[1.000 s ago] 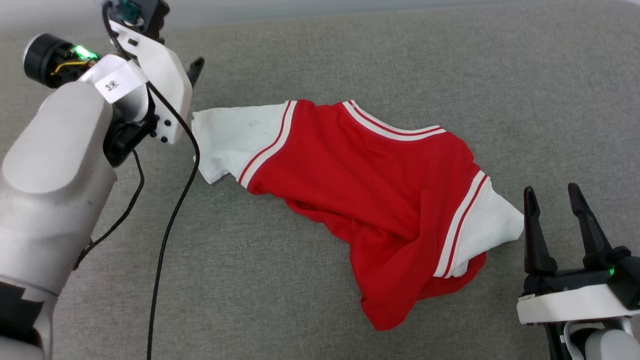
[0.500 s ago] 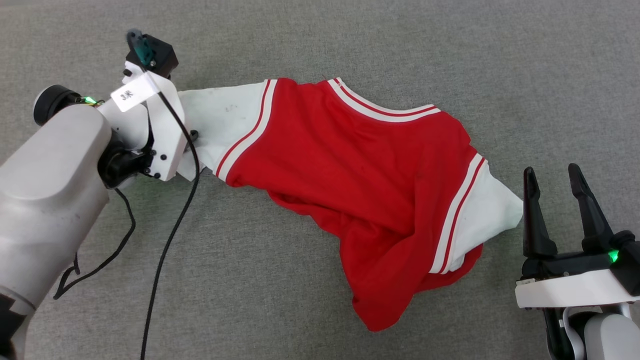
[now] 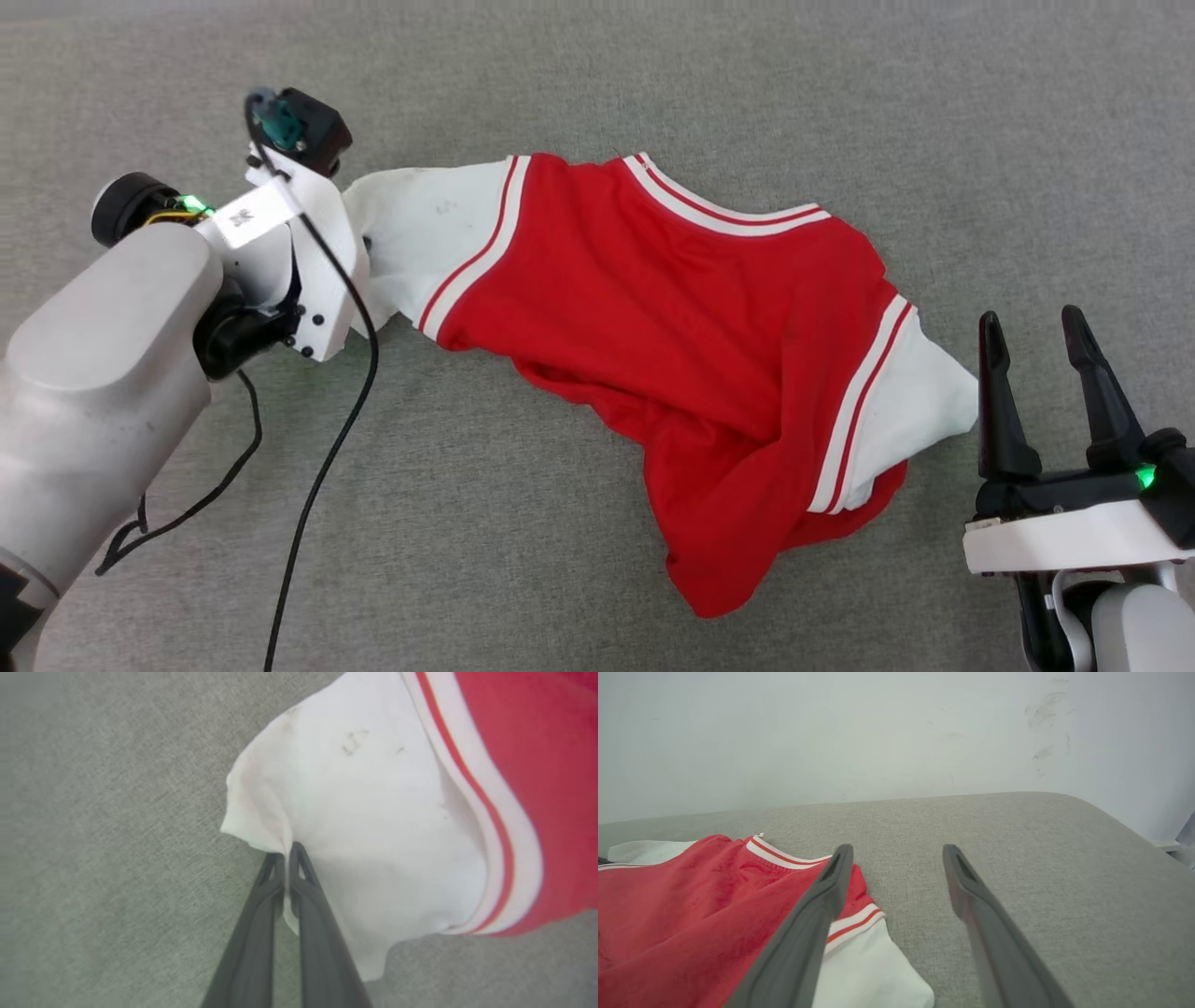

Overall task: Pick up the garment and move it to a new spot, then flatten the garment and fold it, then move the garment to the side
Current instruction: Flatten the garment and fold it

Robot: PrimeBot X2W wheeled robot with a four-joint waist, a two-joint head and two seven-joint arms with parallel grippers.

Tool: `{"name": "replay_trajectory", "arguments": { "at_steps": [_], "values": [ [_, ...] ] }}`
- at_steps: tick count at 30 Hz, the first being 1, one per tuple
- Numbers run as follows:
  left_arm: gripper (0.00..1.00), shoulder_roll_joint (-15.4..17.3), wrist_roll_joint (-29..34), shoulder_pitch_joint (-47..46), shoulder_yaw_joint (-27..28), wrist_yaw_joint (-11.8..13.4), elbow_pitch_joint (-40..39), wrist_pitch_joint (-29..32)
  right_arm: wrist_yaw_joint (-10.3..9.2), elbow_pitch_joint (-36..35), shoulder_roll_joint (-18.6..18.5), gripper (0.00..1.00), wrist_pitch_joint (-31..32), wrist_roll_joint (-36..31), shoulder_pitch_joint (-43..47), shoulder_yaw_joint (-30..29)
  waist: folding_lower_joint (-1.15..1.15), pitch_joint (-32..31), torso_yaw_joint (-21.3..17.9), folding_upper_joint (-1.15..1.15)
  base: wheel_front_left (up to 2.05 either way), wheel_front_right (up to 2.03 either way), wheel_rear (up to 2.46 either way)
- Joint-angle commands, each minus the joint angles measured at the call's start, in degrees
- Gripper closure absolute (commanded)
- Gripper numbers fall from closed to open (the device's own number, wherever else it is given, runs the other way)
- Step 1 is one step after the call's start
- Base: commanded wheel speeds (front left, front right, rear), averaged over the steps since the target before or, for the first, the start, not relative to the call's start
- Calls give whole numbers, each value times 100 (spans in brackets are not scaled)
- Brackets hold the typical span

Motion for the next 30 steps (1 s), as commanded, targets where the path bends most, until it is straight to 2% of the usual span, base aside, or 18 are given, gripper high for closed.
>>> {"name": "replay_trajectory", "arguments": {
  "at_steps": [1,6,10,14,17,22,27,28,29,30],
  "values": [
    [100,25,8,65,24,-1,-37,-274,-5,23,8,0,-14,-17,38,-8,0,-152,64,0,0,0,0],
    [100,241,-118,384,79,-1,-238,-1035,-5,53,8,0,-14,-47,219,-56,0,-473,208,0,0,0,0],
    [100,531,-239,720,92,0,-293,-1271,-5,91,8,0,-14,-63,348,-83,0,-659,330,0,0,0,0],
    [100,782,-348,1056,128,140,-181,-1392,-5,108,8,0,-15,-78,392,-79,0,-768,412,0,0,0,0],
    [100,852,-488,1272,179,224,-19,-1434,-6,116,8,0,-14,-97,419,-54,0,-799,436,0,0,0,0],
    [100,786,-654,1592,156,287,458,-1407,-6,137,8,0,-14,-123,416,-24,0,-815,376,0,0,0,0],
    [100,509,-759,1819,129,229,910,-1558,-5,167,8,0,-14,-159,449,-101,0,-872,332,0,0,0,0],
    [82,447,-766,1828,149,225,974,-1660,-5,168,8,0,-14,-182,439,-127,0,-894,337,0,0,0,0],
    [7,406,-728,1825,160,219,1038,-1793,-5,166,8,0,-14,-205,423,-140,0,-922,344,0,0,0,0],
    [0,375,-666,1800,167,241,1092,-1963,-5,161,9,0,-14,-249,397,-140,0,-957,352,0,0,0,0]
  ]
}}
